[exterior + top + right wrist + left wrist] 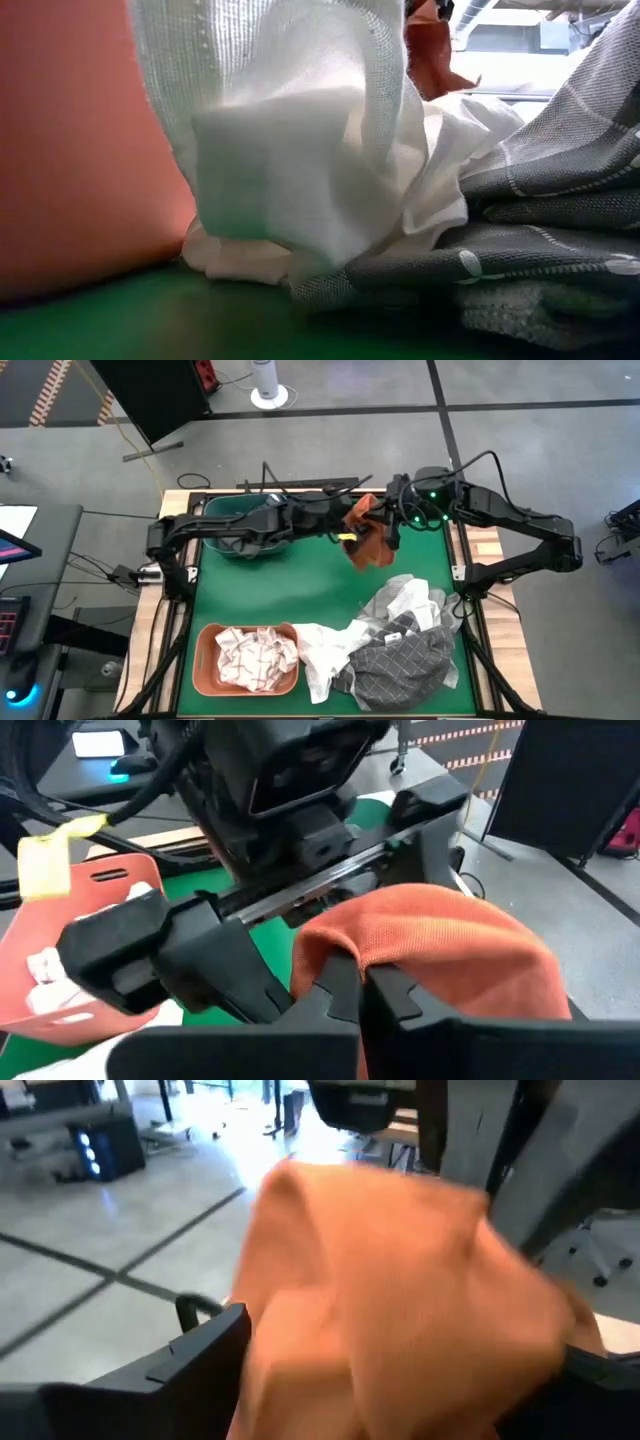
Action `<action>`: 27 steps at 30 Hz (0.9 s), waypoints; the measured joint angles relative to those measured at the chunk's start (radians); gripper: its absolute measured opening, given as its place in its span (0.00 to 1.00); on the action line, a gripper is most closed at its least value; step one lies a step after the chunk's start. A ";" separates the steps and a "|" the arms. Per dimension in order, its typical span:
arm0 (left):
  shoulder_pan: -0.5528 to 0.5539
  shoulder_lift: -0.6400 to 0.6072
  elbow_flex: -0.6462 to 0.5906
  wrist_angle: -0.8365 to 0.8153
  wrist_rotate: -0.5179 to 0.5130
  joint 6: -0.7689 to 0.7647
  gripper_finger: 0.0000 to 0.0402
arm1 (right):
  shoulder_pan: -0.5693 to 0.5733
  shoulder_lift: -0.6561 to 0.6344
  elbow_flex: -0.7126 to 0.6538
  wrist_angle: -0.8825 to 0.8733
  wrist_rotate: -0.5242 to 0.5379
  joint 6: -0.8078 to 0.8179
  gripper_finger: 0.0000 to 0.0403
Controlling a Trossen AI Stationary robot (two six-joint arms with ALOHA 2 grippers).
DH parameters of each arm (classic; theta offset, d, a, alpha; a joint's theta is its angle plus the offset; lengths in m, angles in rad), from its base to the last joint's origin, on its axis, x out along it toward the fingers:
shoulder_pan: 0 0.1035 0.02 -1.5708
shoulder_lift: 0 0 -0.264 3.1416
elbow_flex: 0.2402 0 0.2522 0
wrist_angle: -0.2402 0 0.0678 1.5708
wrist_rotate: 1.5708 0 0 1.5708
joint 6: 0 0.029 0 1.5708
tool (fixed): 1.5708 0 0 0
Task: Sort microfiber towel by color & place in baskets
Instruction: Put the left orange microfiber towel into the green bin
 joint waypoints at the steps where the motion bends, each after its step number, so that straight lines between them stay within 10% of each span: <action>1: 0.003 0.013 0.025 -0.004 0.000 0.011 0.83 | 0.000 -0.002 0.001 -0.002 -0.001 0.002 0.04; 8: 0.015 0.031 0.063 -0.023 0.015 0.050 0.62 | 0.000 -0.027 0.002 0.013 0.000 0.038 0.15; 15: 0.013 0.013 0.063 -0.166 0.036 0.057 0.07 | 0.001 -0.030 0.002 0.133 0.000 0.127 0.21; 27: 0.112 -0.257 0.063 -0.623 0.038 0.123 0.01 | 0.002 -0.044 0.002 0.083 0.005 0.317 0.41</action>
